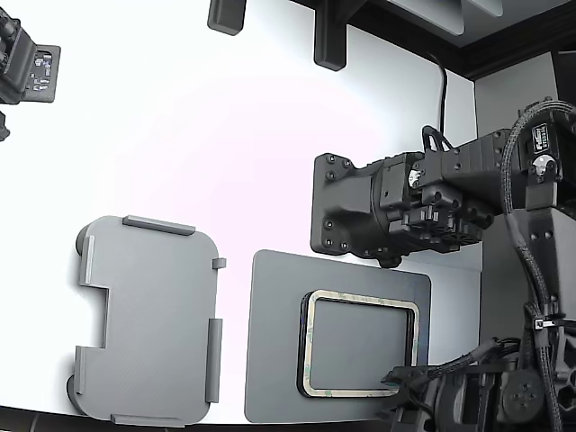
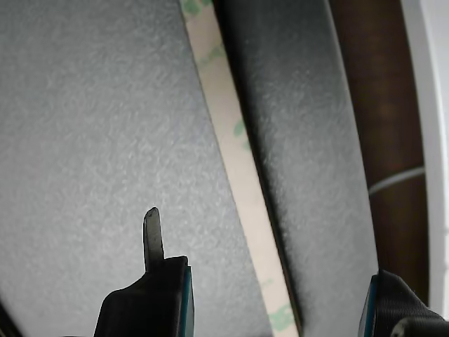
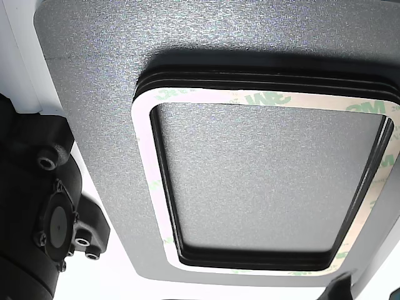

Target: Grab top frame and put it into gray box.

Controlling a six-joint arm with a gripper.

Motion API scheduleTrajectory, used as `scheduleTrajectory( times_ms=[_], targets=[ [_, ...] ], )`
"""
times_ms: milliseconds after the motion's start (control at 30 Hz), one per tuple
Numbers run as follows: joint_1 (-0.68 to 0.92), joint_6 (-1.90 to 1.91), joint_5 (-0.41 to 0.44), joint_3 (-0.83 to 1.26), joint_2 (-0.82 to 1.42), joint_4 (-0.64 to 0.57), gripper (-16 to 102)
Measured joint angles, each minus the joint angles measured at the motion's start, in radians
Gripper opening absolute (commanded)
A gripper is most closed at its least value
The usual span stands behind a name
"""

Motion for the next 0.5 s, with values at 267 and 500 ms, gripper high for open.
scheduleTrajectory(
  times_ms=[267, 500],
  targets=[
    [0.066, 0.011, 0.009, 0.0, -0.041, -0.046, 100],
    [0.114, 0.048, -0.005, -0.003, -0.086, -0.077, 100]
  ],
)
